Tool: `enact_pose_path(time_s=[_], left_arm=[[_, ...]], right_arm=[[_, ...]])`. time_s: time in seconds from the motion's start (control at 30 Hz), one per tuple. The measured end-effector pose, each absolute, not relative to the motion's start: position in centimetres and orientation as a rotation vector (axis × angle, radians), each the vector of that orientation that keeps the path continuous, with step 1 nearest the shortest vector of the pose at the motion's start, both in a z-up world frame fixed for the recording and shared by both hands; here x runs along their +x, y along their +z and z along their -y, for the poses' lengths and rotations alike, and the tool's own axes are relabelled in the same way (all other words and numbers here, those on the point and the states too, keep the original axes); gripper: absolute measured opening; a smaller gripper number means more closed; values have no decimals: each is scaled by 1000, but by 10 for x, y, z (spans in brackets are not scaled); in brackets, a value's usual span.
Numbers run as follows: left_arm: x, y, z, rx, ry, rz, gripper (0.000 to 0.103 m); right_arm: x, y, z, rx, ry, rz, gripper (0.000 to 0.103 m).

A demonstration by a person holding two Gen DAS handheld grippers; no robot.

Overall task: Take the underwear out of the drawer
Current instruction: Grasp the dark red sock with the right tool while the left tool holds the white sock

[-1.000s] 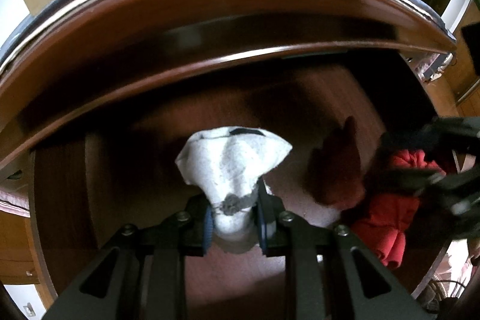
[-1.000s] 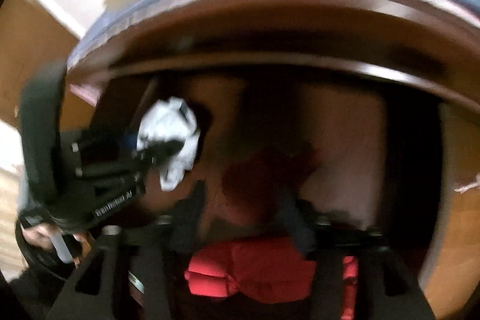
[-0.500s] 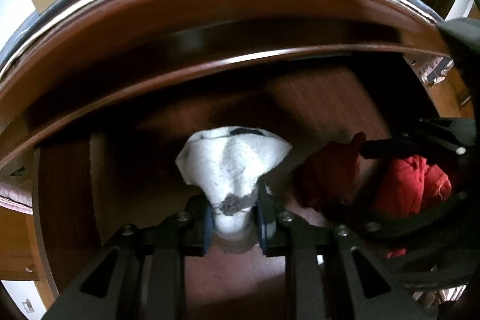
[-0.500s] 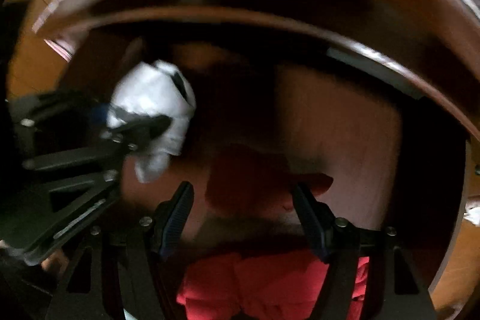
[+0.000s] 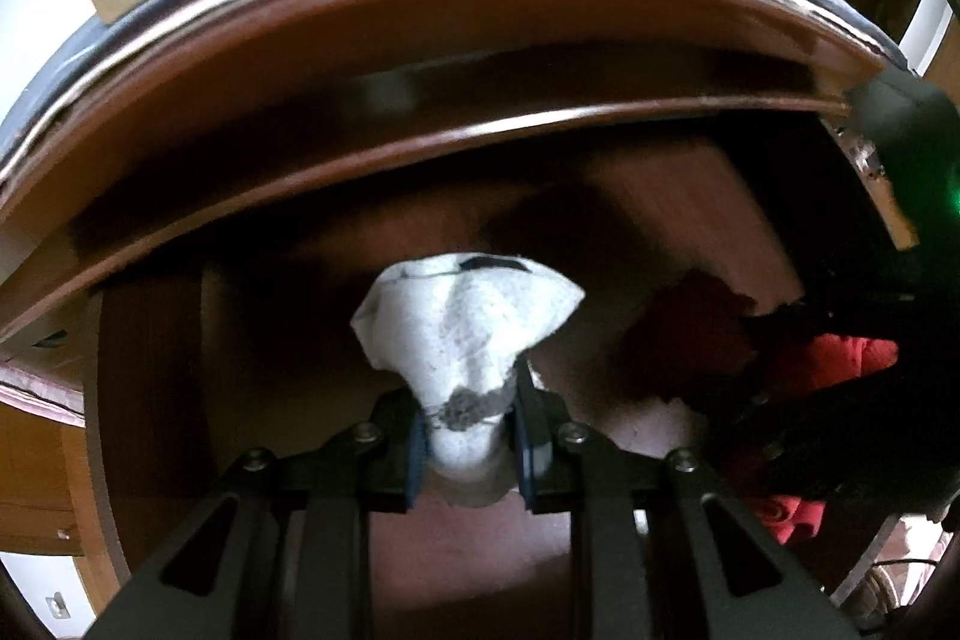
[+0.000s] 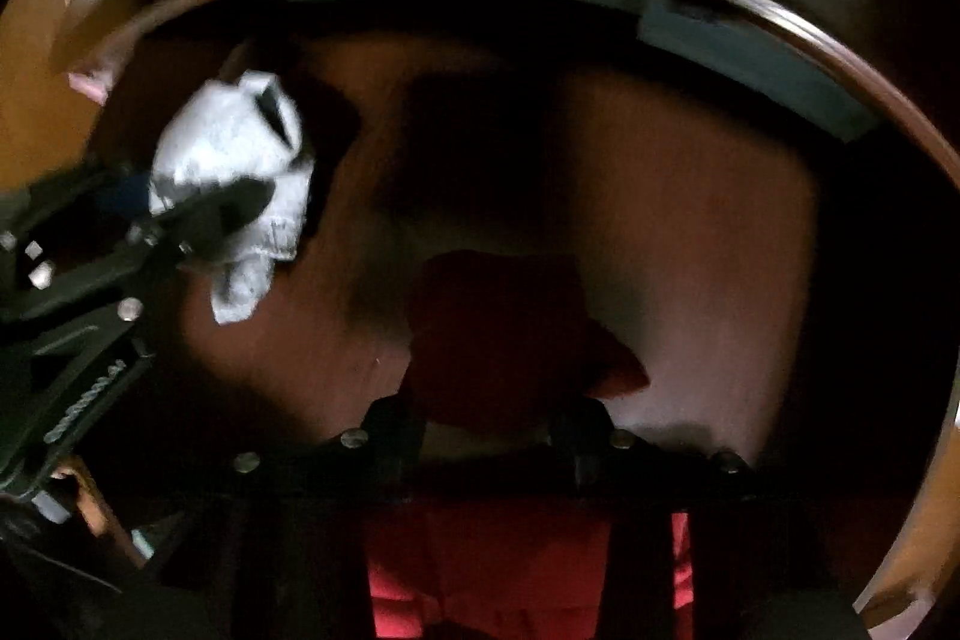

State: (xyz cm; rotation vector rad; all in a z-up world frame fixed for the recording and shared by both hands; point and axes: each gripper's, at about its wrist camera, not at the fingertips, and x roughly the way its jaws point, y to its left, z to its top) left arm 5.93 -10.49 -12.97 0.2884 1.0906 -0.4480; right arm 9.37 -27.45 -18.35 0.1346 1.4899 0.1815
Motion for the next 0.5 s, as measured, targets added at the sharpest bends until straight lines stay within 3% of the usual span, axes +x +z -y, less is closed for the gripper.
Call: enact_pose_path(time_s=[0.3,0.5], left_arm=[[50,-119,98,255,-380,-1017,21],[33,-108,100,294,-303,-909,21]], right_arm=[[39,-136,309,347,52,-1096,39],[-2,-120,308,267,-31,-900,39]])
